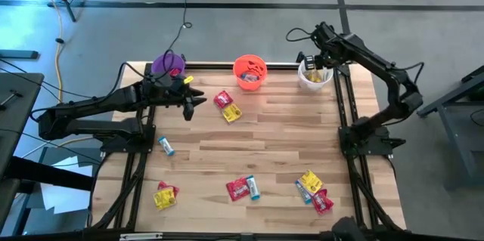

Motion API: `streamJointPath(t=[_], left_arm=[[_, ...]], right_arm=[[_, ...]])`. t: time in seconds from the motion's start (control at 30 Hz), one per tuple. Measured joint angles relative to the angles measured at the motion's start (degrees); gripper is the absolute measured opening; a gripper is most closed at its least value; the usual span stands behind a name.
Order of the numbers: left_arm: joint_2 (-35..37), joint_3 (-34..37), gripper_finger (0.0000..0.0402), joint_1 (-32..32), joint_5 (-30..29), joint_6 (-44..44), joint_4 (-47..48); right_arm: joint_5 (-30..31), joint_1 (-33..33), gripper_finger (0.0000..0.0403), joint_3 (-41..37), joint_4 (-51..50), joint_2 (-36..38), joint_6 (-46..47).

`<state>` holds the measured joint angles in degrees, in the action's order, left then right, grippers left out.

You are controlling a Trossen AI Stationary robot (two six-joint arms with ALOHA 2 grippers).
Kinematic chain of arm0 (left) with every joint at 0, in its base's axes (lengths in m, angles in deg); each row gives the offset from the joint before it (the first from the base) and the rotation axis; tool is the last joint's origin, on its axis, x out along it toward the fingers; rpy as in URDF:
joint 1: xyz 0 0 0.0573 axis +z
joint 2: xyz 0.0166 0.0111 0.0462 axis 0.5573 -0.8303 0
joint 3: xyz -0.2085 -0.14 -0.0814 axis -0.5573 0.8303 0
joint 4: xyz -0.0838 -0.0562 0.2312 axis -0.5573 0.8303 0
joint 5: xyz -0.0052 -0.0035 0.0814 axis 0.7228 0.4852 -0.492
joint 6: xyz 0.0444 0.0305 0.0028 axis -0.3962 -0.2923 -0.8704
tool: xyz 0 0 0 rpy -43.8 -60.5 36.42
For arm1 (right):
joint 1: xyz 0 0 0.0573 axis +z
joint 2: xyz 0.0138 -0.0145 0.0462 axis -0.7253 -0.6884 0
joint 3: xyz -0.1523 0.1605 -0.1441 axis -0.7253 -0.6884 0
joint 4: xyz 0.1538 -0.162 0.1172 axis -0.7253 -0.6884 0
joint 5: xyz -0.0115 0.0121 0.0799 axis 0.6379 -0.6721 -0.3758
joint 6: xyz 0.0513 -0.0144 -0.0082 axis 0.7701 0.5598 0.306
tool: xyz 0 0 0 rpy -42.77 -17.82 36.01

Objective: Organize candy in baskets
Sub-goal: Put the yellow candy into the white bucket

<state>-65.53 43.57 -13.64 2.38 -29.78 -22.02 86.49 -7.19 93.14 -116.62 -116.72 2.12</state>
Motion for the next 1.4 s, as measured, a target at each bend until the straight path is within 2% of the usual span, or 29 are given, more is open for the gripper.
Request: streamJointPath(t=[0.07, 0.13, 0.23, 0.3, 0.33, 0.5, 0.67, 0.8, 0.93, 1.07, 1.17, 1.4], left_arm=[[0.0, 0.0, 0.0129, 0.0, 0.1, 0.0, 0.5], [0.0, 0.0, 0.0129, 0.0, 0.1, -0.1, 1.3], [0.0, 0.0, 0.0129, 0.0, 0.1, -0.1, 2.0], [0.0, 0.0, 0.0129, 0.0, 0.1, 0.0, 2.0], [0.0, 0.0, 0.0129, 0.0, 0.1, 0.0, 2.0], [0.0, 0.0, 0.0129, 0.0, 0.1, 0.0, 2.0], [0.0, 0.0, 0.0129, 0.0, 0.1, -0.7, 2.0], [0.0, 0.0, 0.0129, 0.0, 0.2, -1.5, 2.2], [0.0, 0.0, 0.0129, 0.0, 0.2, -1.6, 2.2], [0.0, 0.0, 0.0129, 0.0, 0.2, -2.0, 2.3], [0.0, 0.0, 0.0129, 0.0, 0.2, -2.0, 2.5], [0.0, 0.0, 0.0129, 0.0, 0.2, -1.0, 3.9]], right_arm=[[0.1, 2.1, 0.0145, 1.3, -0.9, 1.9, -0.5], [-0.9, 5.1, 0.0132, 2.1, -2.0, 4.1, -0.4], [-4.2, 12.9, 0.0074, 1.7, -2.5, 7.8, 2.1], [-7.1, 19.9, 0.0025, -0.1, -2.7, 9.7, 4.6], [-8.1, 23.7, 0.0013, -1.2, -2.7, 10.5, 6.7], [-12.9, 44.4, 0.0019, -9.3, 1.0, 13.3, 23.6], [-18.6, 64.8, 0.0003, -19.1, 16.2, 14.3, 41.6], [-21.8, 76.6, 0.0036, -25.4, 24.9, 12.5, 58.2], [-23.3, 83.3, 0.0111, -28.7, 26.7, 9.1, 66.2], [-23.9, 84.7, 0.019, -30.5, 27.1, 5.4, 65.8], [-23.3, 84.4, 0.023, -30.8, 25.9, 2.1, 62.3], [-23.6, 84.4, 0.0245, -30.4, 25.4, -5.5, 56.2]])
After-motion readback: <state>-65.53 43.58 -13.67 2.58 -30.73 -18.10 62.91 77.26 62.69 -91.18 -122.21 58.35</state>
